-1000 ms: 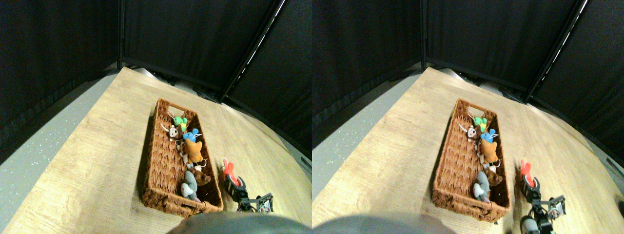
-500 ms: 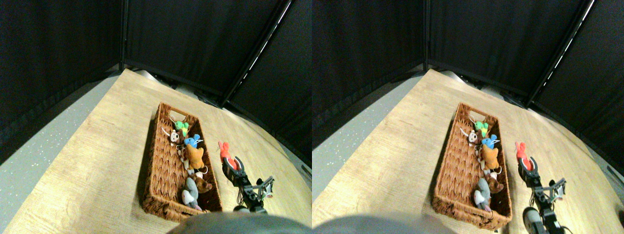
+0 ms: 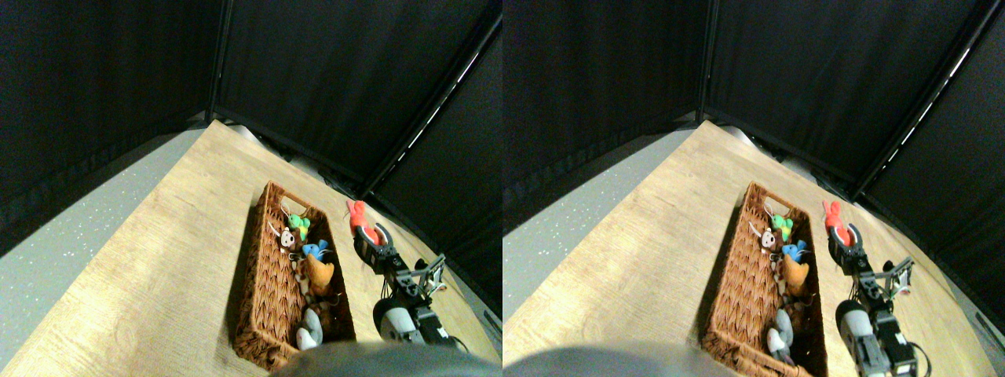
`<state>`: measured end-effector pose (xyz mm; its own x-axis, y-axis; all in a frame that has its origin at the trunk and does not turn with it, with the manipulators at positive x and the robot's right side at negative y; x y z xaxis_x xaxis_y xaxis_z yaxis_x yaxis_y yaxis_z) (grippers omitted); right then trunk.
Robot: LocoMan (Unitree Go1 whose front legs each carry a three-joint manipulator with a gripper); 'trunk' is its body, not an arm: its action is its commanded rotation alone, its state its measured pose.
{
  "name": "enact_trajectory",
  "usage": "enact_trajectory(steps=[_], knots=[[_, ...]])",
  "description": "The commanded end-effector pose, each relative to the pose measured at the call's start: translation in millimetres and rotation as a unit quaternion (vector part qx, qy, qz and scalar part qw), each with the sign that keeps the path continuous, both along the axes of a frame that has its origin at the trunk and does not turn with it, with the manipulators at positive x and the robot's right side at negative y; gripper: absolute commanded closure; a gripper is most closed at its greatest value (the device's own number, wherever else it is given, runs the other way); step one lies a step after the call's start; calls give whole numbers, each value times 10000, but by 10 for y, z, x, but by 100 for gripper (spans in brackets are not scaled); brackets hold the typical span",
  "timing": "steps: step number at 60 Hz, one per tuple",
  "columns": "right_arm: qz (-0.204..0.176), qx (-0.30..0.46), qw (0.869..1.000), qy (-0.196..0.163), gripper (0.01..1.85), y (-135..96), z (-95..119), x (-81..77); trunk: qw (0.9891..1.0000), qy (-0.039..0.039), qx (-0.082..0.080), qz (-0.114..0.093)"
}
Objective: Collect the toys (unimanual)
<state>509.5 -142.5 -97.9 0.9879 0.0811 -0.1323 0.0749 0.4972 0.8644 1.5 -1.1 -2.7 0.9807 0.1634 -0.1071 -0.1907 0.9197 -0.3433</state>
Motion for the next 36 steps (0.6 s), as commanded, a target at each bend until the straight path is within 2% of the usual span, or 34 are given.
enact_trajectory(steps=[1, 8, 12, 24, 36], knots=[[158, -6, 9999, -65, 180, 105, 87, 37, 9997, -109, -118, 184], [230, -163, 9996, -88, 180, 204, 110, 31, 9995, -117, -167, 260], [160, 16, 9999, -34, 180, 249, 103, 21, 9993, -116, -186, 296], [479, 67, 9988, -4, 180, 363, 92, 35, 9990, -137, -229, 369], [536, 19, 9986, 19, 177, 470, 90, 21, 9987, -148, -262, 412]])
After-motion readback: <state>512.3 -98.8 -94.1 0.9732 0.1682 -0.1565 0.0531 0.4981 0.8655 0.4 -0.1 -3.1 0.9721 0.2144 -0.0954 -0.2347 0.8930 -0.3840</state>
